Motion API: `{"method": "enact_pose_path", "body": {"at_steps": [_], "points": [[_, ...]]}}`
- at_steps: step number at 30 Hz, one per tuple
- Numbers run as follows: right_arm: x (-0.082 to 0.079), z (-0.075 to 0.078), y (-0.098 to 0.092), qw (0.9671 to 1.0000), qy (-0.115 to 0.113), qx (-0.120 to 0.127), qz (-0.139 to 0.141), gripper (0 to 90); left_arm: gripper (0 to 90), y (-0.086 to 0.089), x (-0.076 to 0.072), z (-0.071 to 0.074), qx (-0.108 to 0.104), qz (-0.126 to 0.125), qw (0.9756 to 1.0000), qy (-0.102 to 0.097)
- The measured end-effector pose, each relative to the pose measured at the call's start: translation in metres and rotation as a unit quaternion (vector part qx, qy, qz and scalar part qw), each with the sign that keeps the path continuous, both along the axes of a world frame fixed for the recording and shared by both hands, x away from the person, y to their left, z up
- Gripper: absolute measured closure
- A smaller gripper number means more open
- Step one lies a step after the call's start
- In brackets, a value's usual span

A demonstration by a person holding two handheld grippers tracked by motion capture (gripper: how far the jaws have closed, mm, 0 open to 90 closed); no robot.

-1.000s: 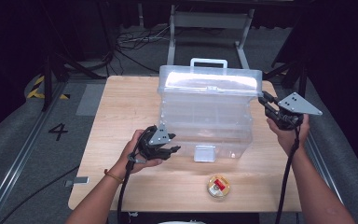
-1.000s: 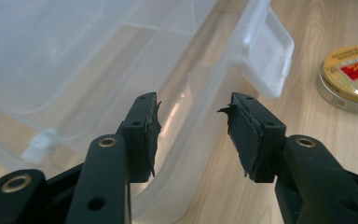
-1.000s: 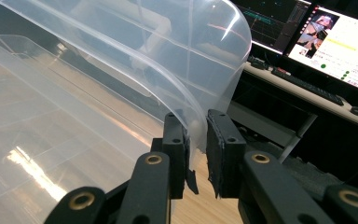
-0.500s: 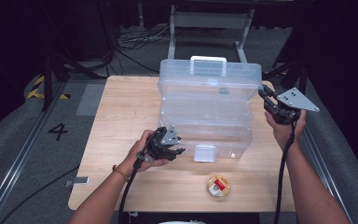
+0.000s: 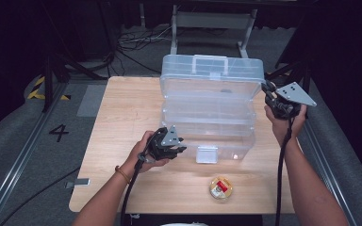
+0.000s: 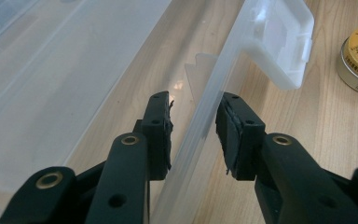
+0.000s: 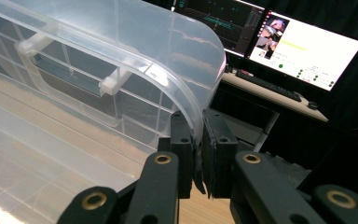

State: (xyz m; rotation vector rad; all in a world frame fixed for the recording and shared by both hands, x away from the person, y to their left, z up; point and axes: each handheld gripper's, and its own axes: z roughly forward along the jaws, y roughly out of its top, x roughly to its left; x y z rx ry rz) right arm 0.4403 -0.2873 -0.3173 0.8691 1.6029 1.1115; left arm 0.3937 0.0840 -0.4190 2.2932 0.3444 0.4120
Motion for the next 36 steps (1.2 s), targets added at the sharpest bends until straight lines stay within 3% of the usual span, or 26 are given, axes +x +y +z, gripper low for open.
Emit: {"method": "enact_pose_path", "body": {"at_steps": [12, 18, 36], "points": [[0.015, 0.007, 0.0, 0.9999, 0.009, -0.006, -0.006, 85.7, 70.2, 0.004, 0.001, 0.001, 0.003, -0.016, 0.9998, -0.007], [0.025, 0.011, 0.0, 0.9997, 0.021, 0.002, -0.009, 85.9, 71.2, 0.005, 0.002, 0.001, 0.003, -0.024, 0.9997, -0.008], [0.041, 0.016, -0.003, 0.9992, 0.036, 0.019, -0.001, 86.0, 70.6, 0.005, 0.001, 0.0, -0.001, -0.02, 0.9997, -0.012]]}}
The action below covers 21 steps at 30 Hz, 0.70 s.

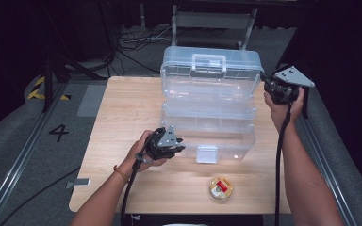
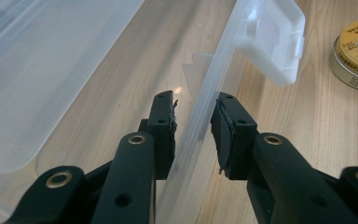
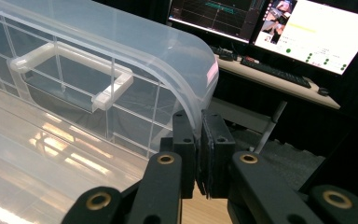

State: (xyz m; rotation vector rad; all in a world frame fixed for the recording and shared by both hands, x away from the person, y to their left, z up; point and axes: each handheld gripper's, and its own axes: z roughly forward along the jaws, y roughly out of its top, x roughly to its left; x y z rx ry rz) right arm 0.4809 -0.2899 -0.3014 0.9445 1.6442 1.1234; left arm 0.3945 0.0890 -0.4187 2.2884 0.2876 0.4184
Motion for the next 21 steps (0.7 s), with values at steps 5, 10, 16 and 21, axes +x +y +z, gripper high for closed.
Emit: {"method": "enact_pose_path", "body": {"at_steps": [5, 10, 16, 21], "points": [[0.004, 0.001, 0.0, 1.0, 0.005, 0.004, 0.0, 86.0, 70.5, 0.0, 0.0, 0.0, -0.001, 0.0, 1.0, 0.002], [0.015, 0.005, 0.0, 0.9997, 0.019, 0.012, 0.003, 86.0, 70.5, -0.001, 0.001, 0.0, 0.002, -0.004, 1.0, 0.002], [0.03, 0.008, 0.0, 0.9991, 0.035, 0.024, -0.001, 85.9, 70.7, 0.0, 0.001, 0.0, -0.001, -0.003, 1.0, 0.003], [0.041, 0.01, 0.0, 0.9987, 0.045, 0.022, -0.002, 85.5, 70.7, 0.0, 0.001, 0.0, -0.001, -0.002, 1.0, 0.003]]}}
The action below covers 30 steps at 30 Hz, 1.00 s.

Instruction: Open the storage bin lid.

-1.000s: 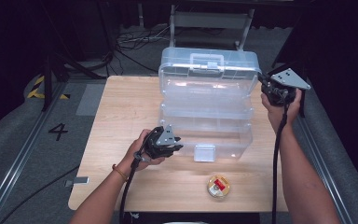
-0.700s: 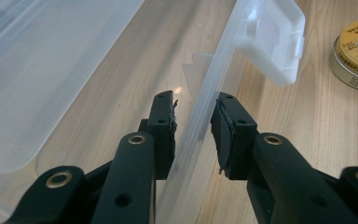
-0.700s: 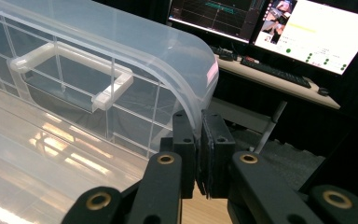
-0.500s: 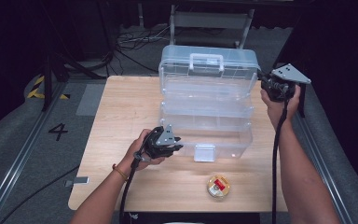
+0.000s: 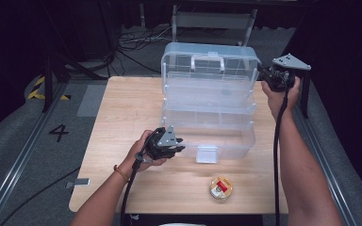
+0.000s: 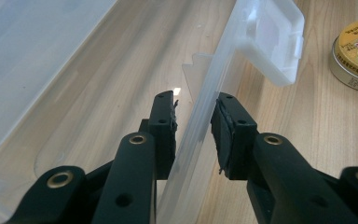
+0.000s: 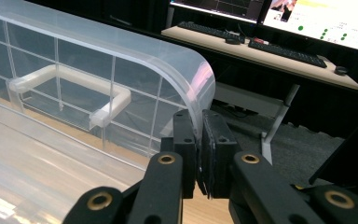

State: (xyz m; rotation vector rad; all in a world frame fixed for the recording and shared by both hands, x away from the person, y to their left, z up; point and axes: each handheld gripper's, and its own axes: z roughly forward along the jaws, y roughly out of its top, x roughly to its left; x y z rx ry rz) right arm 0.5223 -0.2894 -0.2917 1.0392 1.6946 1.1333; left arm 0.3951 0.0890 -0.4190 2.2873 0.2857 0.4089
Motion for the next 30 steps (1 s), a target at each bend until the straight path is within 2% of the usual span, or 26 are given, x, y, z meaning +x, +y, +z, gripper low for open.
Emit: {"method": "enact_pose_path", "body": {"at_steps": [5, 13, 17, 20, 22, 25, 28, 30], "points": [[0.013, 0.003, 0.0, 0.9999, 0.015, -0.005, 0.002, 85.2, 70.7, 0.0, 0.0, 0.0, 0.002, 0.001, 1.0, 0.0], [0.038, 0.001, -0.002, 0.9992, 0.038, 0.01, 0.003, 85.2, 70.9, 0.0, 0.0, 0.0, 0.003, -0.002, 1.0, -0.001], [0.049, -0.002, 0.0, 0.9991, 0.043, 0.005, -0.003, 85.1, 70.9, -0.001, 0.0, 0.0, 0.003, -0.002, 1.0, 0.0], [0.056, -0.005, -0.001, 0.9986, 0.05, 0.018, -0.002, 85.3, 70.9, -0.001, 0.0, 0.0, 0.004, -0.002, 1.0, 0.0], [0.06, -0.005, -0.002, 0.9983, 0.056, 0.018, -0.001, 85.3, 70.9, -0.001, 0.0, 0.0, 0.003, -0.001, 1.0, 0.0], [0.066, -0.004, 0.0, 0.998, 0.062, 0.002, 0.0, 85.1, 70.4, -0.001, -0.001, 0.0, 0.002, 0.004, 1.0, 0.0], [0.071, -0.005, -0.001, 0.9974, 0.071, 0.008, 0.0, 85.2, 70.4, -0.001, -0.001, 0.0, 0.002, 0.003, 1.0, 0.001], [0.075, -0.006, 0.0, 0.9971, 0.075, 0.002, 0.0, 85.0, 70.5, -0.001, 0.0, 0.0, 0.003, 0.003, 1.0, 0.001]]}}
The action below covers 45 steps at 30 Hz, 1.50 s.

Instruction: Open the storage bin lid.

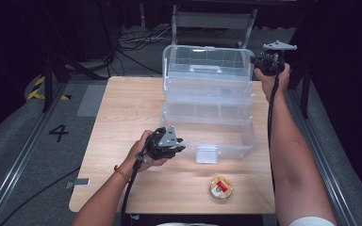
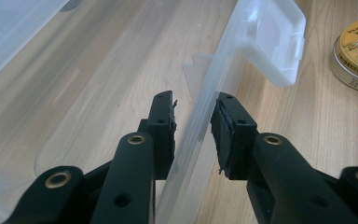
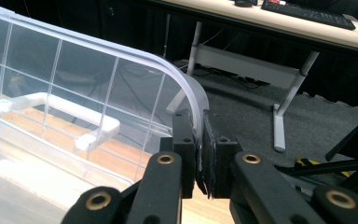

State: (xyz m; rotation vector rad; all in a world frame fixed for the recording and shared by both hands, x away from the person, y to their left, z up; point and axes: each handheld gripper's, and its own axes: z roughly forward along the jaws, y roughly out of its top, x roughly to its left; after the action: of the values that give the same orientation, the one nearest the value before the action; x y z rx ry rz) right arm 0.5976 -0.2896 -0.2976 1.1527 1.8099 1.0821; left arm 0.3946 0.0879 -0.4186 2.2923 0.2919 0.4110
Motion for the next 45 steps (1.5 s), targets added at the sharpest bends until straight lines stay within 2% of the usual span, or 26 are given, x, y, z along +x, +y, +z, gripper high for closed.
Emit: {"method": "enact_pose_path", "body": {"at_steps": [13, 26, 39, 42, 45], "points": [[0.021, -0.008, 0.001, 0.9997, 0.024, -0.008, 0.004, 84.4, 70.7, 0.0, 0.001, 0.0, -0.001, -0.002, 1.0, 0.002], [0.034, -0.011, 0.0, 0.9989, 0.044, -0.016, 0.008, 83.9, 70.5, 0.0, 0.0, 0.0, -0.001, 0.001, 1.0, 0.003], [0.05, -0.02, 0.001, 0.9973, 0.069, -0.019, 0.014, 83.5, 70.9, 0.0, 0.0, 0.0, -0.002, -0.004, 1.0, 0.007], [0.054, -0.022, -0.001, 0.9968, 0.078, -0.01, 0.013, 83.6, 70.8, 0.0, 0.001, -0.001, -0.004, -0.003, 0.9999, 0.009], [0.058, -0.023, 0.001, 0.9961, 0.086, -0.016, 0.013, 83.5, 70.7, 0.0, 0.001, -0.001, -0.005, -0.002, 0.9999, 0.01]]}}
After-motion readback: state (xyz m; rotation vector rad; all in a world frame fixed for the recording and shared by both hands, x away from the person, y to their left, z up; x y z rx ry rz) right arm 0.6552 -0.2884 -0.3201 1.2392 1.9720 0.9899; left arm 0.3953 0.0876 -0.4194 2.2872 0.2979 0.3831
